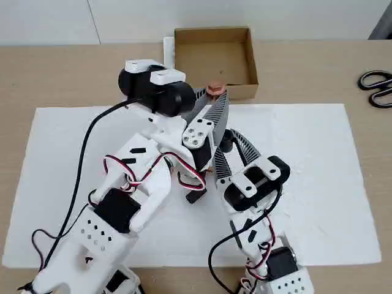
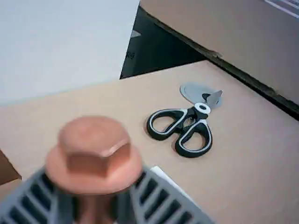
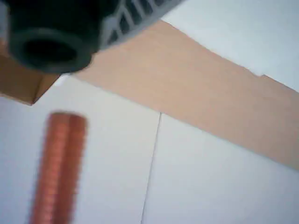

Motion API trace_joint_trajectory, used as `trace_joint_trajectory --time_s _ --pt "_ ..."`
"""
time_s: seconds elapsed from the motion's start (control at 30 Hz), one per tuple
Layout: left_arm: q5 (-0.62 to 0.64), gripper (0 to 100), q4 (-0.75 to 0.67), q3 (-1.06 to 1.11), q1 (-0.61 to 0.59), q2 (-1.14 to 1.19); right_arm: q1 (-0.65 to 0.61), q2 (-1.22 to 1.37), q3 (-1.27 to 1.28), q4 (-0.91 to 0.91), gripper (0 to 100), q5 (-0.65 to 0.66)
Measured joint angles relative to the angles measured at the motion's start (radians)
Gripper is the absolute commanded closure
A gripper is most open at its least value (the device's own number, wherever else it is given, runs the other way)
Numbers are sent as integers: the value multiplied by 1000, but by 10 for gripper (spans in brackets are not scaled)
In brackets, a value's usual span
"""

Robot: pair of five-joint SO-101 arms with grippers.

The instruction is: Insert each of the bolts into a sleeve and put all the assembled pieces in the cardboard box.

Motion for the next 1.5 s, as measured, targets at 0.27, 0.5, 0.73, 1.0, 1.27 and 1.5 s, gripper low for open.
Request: trace_joint_trajectory --time_s 0.27,0.5,0.73,1.0,1.27,1.5 --pt "0 994 -6 20 9 0 0 0 0 0 995 0" --pt "0 994 -6 20 15 17 0 0 0 0 995 0" --pt "-14 994 -32 20 34 37 0 0 0 0 995 0" --pt "-17 994 -32 35 35 37 0 0 0 0 995 0" --pt "-40 994 -32 64 38 37 0 0 0 0 995 0" --pt "-40 994 -32 64 38 37 -2 0 0 0 995 0"
